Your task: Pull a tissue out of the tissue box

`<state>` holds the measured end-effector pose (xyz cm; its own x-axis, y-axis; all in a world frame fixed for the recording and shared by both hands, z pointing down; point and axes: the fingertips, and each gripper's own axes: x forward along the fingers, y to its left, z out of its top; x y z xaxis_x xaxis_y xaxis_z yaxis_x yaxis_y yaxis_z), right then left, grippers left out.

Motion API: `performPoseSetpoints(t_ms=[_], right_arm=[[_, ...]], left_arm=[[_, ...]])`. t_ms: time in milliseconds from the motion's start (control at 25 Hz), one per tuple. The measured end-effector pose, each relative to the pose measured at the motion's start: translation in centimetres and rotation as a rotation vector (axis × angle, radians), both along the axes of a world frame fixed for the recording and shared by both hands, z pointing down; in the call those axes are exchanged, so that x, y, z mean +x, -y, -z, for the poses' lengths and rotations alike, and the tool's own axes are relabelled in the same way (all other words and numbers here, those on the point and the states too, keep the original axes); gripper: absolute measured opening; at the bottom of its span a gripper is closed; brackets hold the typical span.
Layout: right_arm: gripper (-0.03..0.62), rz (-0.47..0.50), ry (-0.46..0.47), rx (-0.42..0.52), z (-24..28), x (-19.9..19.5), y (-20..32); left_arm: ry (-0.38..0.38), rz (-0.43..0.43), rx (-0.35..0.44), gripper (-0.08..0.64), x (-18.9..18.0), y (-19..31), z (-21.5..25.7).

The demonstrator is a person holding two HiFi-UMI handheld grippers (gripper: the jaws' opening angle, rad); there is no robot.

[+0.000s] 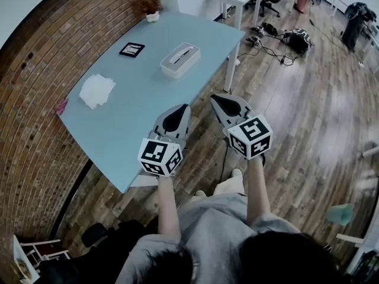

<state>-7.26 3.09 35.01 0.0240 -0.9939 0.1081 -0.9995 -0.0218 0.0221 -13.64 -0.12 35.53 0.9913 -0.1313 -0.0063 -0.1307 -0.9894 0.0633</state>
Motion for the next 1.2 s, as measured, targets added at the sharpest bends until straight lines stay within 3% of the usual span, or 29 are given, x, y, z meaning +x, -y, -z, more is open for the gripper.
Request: performPoseSetpoints(t_ms=[760, 1200], right_arm=[[-0.002, 0.214, -0.009, -0.054, -0.2, 10.1, 4.4], [-0.002, 0.317, -0.007, -0.056, -1.0, 14.9, 3.9]], left_arm=[[0.007, 0.151, -0.033, 0.003, 11.2, 2.4, -0.6], [-0.004, 0.276, -0.043, 0.003, 15.4, 1.6, -1.1]])
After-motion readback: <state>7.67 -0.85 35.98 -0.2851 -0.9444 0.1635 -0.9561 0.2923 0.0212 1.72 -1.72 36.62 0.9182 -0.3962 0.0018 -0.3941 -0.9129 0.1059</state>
